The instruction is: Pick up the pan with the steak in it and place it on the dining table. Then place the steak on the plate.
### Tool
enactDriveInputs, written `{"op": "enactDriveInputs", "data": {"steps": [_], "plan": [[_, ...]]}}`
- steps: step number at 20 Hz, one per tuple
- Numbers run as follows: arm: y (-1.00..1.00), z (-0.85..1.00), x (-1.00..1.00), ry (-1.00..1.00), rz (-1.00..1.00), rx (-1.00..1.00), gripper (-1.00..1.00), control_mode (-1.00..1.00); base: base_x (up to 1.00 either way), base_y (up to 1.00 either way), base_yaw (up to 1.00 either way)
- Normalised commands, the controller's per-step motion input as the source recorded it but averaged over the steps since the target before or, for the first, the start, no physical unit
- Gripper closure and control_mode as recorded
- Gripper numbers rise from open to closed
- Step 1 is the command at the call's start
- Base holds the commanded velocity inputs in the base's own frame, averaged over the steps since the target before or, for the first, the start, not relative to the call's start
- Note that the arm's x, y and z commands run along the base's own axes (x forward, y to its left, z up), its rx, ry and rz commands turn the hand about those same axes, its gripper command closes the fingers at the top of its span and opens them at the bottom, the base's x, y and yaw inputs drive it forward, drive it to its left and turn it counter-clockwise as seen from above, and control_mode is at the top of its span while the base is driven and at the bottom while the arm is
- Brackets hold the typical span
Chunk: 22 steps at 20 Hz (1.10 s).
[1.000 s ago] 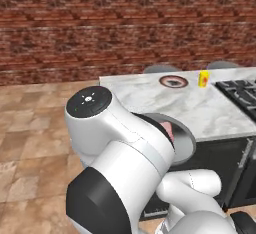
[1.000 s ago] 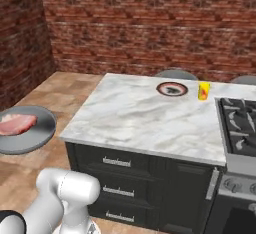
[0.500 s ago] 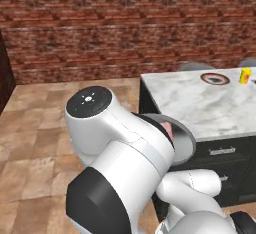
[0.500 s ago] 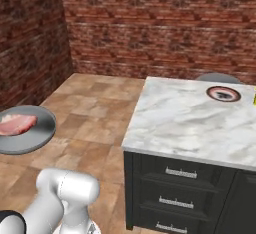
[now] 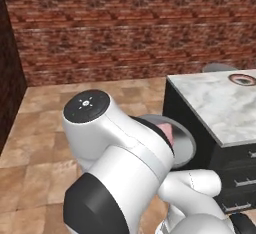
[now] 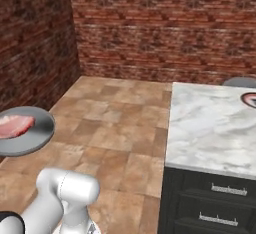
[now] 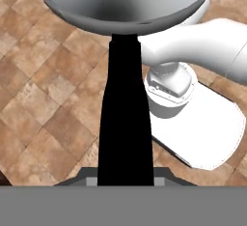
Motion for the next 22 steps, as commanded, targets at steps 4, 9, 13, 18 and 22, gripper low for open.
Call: {"op": "enactDriveInputs", "data": {"steps": [4, 9, 13, 18, 22], "plan": [[0.00, 0.00, 0.00, 0.00, 0.00, 0.00, 1.00, 1.00, 0.97, 0.28, -0.10], [0.00, 0.00, 0.00, 0.00, 0.00, 0.00, 1.00, 1.00, 1.00, 0.23, -0.07], [0.00, 0.00, 0.00, 0.00, 0.00, 0.00, 1.00, 1.00, 1.00, 0.31, -0.07], [0.00, 0.00, 0.00, 0.00, 0.00, 0.00, 1.00, 1.00, 1.00, 0.35, -0.08], [0.00, 0.00, 0.00, 0.00, 0.00, 0.00, 1.00, 1.00, 0.94, 0.25, -0.08]]}}
